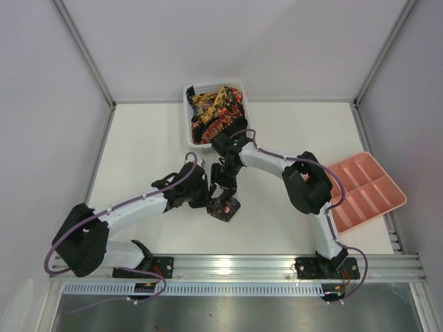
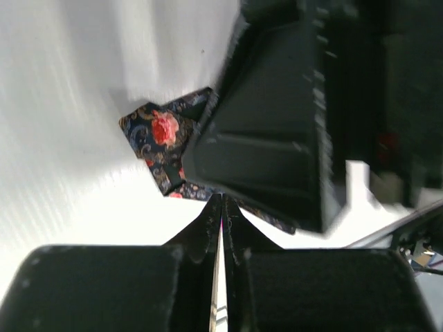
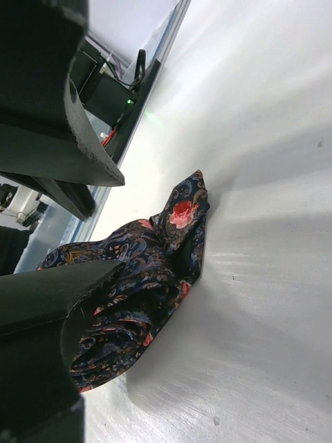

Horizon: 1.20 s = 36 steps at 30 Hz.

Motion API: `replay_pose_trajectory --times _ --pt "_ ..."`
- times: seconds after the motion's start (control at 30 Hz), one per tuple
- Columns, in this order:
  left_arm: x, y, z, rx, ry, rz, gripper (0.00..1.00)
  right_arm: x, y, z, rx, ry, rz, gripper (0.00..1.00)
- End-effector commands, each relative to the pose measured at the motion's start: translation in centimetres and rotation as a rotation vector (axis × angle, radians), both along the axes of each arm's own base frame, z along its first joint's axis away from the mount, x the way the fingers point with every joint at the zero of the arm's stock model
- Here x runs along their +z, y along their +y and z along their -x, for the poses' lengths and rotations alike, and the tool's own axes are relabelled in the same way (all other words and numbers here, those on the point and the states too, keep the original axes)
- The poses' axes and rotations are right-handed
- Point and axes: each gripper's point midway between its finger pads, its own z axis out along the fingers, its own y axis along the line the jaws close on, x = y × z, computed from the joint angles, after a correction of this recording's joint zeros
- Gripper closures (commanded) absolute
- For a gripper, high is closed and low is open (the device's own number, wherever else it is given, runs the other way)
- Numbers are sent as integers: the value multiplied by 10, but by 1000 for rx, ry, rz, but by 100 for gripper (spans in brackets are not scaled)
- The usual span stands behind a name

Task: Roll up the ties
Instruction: Roll the tie

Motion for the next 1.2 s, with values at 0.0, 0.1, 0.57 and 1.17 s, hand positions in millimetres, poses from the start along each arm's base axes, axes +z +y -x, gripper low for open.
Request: replay_pose_trajectory --times 0.0,0.1,0.57,1.17 --pt "5 -15 -15 -15 -31 27 96 17 -3 -4 -23 -30 -28 48" --pt "1 -21 -23 -13 -35 30 96 18 -4 -4 -29 -28 -30 48" --pt "10 -21 -28 -3 -52 23 96 24 -9 -2 -29 -34 -31 48" --pt "24 -14 -25 0 -76 16 96 37 -21 0 -8 -65 -28 48"
